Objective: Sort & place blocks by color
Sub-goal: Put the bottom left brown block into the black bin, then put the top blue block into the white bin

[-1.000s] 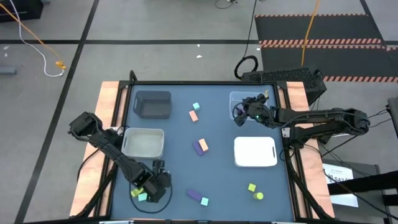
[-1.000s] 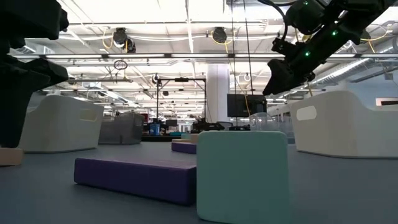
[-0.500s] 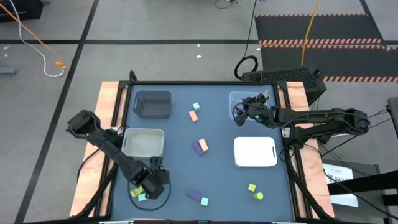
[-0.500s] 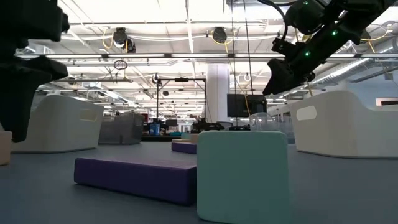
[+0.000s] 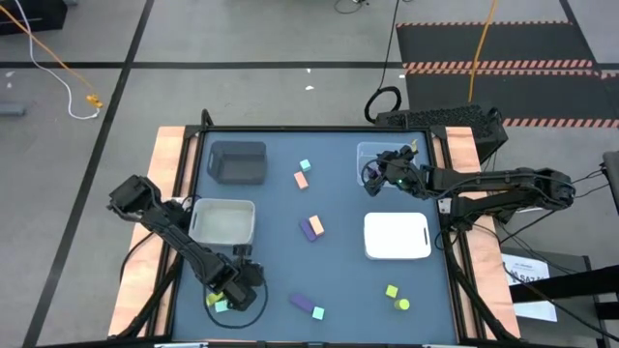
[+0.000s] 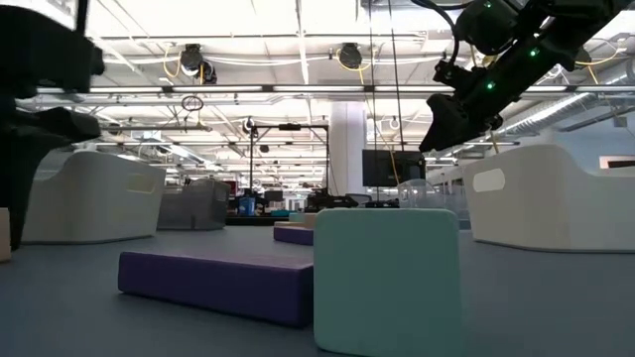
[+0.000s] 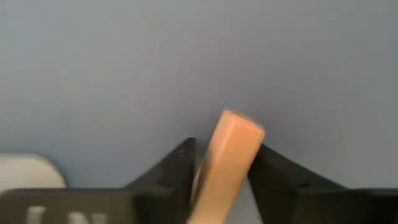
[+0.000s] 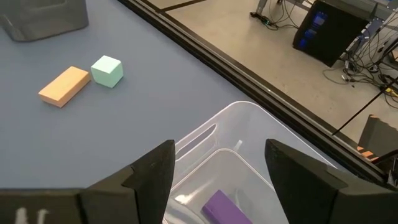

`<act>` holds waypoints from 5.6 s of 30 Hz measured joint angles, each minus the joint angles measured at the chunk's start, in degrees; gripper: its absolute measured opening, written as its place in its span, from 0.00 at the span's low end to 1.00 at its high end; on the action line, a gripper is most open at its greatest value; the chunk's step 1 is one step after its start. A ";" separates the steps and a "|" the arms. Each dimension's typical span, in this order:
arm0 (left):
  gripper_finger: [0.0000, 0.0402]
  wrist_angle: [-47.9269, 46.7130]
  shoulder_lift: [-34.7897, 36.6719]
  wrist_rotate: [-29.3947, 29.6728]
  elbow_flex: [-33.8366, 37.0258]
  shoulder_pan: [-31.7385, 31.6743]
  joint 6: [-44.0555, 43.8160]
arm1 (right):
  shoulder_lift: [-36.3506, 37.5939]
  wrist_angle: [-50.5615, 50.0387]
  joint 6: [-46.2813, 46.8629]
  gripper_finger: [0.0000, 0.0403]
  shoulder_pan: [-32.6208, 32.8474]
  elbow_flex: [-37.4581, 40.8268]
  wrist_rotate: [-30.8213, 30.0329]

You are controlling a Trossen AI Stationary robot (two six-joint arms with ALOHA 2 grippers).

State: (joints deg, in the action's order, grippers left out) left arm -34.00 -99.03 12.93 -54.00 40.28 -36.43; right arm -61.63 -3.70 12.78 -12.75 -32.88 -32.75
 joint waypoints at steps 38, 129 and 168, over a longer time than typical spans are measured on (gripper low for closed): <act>0.15 35.00 0.74 28.92 -21.40 -24.00 46.90 | 0.00 0.28 1.64 0.60 0.00 0.00 -0.20; 0.61 61.12 45.80 30.58 30.03 -29.55 9.13 | -53.21 9.35 10.56 0.60 -6.73 -40.60 22.59; 0.61 60.28 45.78 30.56 29.99 -29.54 9.31 | -60.39 6.00 9.47 0.40 -5.97 -44.76 22.46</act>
State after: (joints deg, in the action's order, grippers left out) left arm 26.28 -53.25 43.48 -24.01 10.74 -27.11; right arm -122.01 2.29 22.24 -18.72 -77.65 -10.29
